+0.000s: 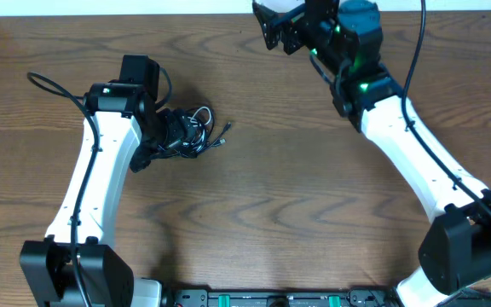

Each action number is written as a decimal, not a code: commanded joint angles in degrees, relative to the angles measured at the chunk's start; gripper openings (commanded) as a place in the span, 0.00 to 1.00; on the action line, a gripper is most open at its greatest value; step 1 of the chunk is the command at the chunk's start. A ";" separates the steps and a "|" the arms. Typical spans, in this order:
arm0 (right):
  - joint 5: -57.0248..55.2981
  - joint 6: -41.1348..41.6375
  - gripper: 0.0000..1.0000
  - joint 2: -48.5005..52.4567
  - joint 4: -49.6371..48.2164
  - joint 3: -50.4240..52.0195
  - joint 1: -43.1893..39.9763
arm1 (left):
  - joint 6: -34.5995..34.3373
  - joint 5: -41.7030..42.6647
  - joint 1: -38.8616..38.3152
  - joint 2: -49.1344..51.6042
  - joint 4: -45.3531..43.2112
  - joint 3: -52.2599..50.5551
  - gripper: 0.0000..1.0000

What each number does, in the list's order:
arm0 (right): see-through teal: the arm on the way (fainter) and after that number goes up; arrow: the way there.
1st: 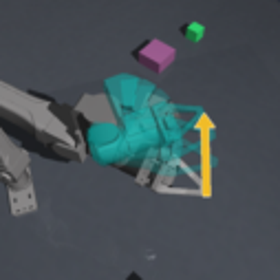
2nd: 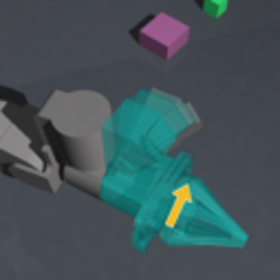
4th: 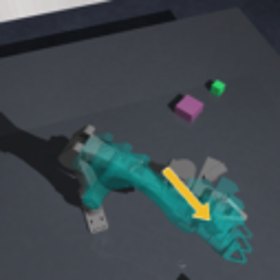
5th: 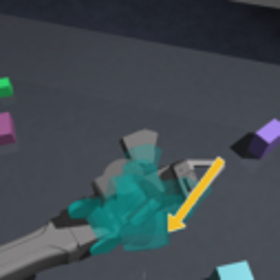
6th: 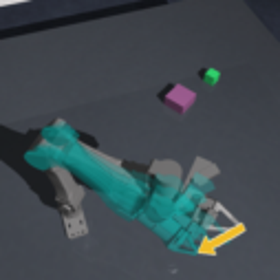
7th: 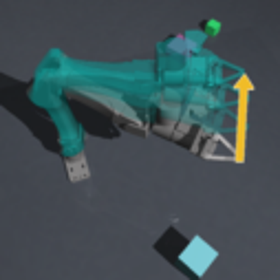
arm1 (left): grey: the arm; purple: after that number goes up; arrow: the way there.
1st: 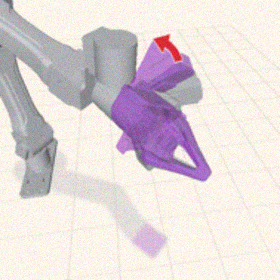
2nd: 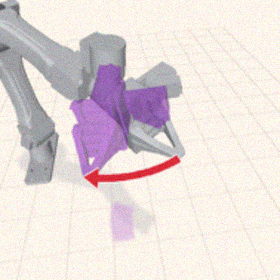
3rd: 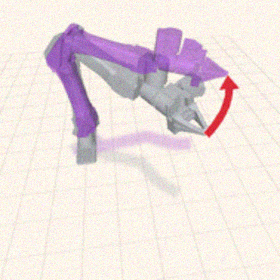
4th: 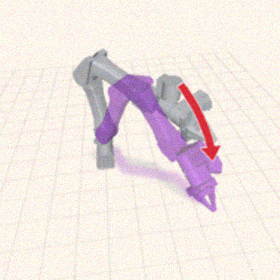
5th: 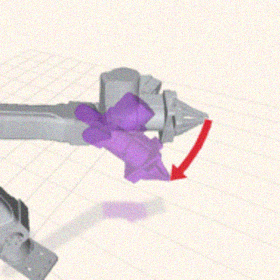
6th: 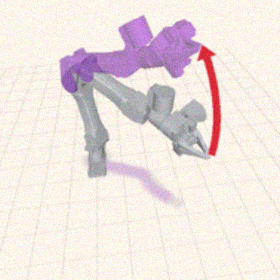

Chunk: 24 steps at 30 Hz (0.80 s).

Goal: Untangle cables

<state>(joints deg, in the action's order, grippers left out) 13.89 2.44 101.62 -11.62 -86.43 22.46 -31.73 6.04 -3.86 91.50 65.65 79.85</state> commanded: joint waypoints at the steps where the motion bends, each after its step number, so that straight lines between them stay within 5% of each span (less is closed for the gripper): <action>1: 1.70 -2.78 0.99 -0.48 2.95 -4.42 -0.26 | -0.09 -0.57 0.09 -0.15 0.26 0.63 0.98; 22: 5.18 -4.24 0.99 4.70 19.78 -7.34 -0.28 | -0.09 -0.57 0.09 -0.15 0.26 0.63 0.98; 24: 5.16 -4.24 0.90 5.51 23.23 -7.28 -0.28 | -0.09 -0.57 0.09 -0.15 0.26 0.63 0.98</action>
<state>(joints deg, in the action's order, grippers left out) 18.48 -1.04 105.65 8.71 -92.97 22.35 -31.73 6.04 -3.86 91.50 65.67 79.85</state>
